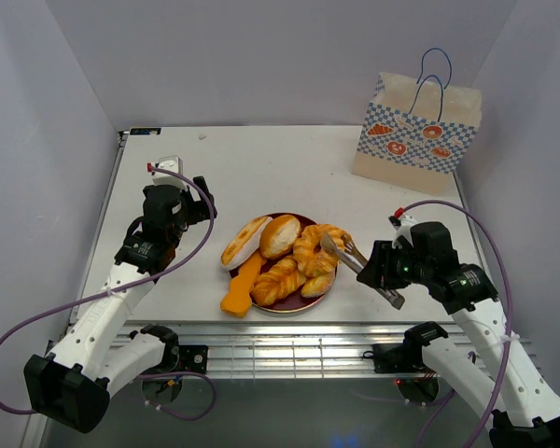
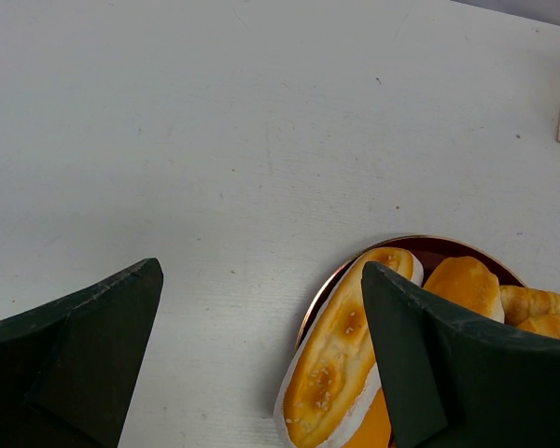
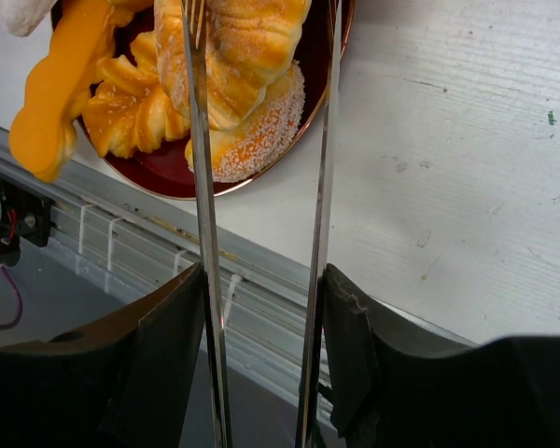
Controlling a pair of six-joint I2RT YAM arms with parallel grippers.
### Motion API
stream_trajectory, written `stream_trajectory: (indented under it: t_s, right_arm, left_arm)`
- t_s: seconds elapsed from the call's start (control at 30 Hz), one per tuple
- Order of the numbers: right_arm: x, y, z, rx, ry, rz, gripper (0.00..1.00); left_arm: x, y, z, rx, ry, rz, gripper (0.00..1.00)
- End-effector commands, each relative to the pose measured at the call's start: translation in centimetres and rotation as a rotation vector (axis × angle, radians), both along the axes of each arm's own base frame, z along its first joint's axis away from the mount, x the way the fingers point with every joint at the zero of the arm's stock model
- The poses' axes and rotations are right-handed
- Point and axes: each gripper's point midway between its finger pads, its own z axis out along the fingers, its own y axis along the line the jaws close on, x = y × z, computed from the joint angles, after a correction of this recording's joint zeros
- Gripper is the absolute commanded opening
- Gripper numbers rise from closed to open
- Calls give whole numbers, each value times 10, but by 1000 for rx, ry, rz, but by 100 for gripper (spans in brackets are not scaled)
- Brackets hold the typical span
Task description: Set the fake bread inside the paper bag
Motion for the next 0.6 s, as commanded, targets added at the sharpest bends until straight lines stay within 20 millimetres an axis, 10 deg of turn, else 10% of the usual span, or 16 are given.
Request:
stream_trajectory:
  t_s: [0.0, 0.17, 0.57]
  right_arm:
    - [3, 5, 6, 29, -18, 3, 56]
    - [2, 20, 13, 118, -21, 46, 56]
    - [15, 27, 52, 152, -123, 70, 14]
  left_arm:
    - [1, -4, 14, -10, -32, -18, 98]
    - [1, -4, 14, -12, -30, -21, 98]
    - [1, -4, 14, -10, -29, -21, 98]
